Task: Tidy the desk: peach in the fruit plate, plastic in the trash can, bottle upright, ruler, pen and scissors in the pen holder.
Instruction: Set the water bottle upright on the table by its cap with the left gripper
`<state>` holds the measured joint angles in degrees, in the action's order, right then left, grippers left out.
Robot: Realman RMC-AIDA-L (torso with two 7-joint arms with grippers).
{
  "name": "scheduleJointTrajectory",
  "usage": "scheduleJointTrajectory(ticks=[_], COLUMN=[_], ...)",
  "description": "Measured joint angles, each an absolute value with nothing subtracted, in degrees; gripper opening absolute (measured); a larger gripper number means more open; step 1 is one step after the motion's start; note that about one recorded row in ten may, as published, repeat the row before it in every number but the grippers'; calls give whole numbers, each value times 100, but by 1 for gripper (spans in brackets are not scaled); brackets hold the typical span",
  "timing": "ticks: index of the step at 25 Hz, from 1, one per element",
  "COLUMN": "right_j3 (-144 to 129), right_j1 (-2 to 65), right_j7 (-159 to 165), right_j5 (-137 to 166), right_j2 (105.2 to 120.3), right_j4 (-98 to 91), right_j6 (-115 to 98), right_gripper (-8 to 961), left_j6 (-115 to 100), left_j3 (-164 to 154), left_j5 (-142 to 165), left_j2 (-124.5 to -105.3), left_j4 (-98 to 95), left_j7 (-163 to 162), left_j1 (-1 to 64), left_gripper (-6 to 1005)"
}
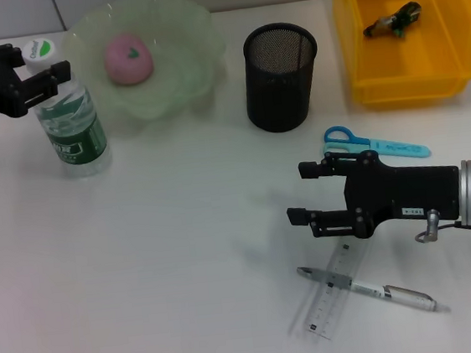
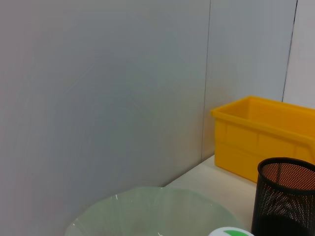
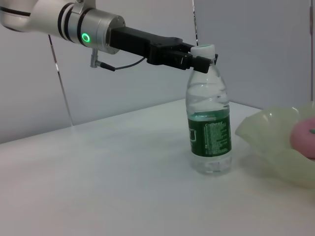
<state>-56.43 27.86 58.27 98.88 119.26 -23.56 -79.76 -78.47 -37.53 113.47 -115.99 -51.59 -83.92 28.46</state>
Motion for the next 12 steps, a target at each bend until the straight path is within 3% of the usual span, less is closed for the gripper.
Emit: scheduleJointTrajectory(ticks=[12], right_j3=[-5642], right_j1=[2786], right_j7=[5827], right_j5=[9888], right_j2=[11923], right_j4=[-2355], right_j6=[-7954], right_gripper=[740], left_j6=[-7848], left_j3=[-3753], left_j5=[11346], left_j2=[-11610], left_j4=[-5159], left_j7=[-8379], left_j1=[2872], left_gripper=[456])
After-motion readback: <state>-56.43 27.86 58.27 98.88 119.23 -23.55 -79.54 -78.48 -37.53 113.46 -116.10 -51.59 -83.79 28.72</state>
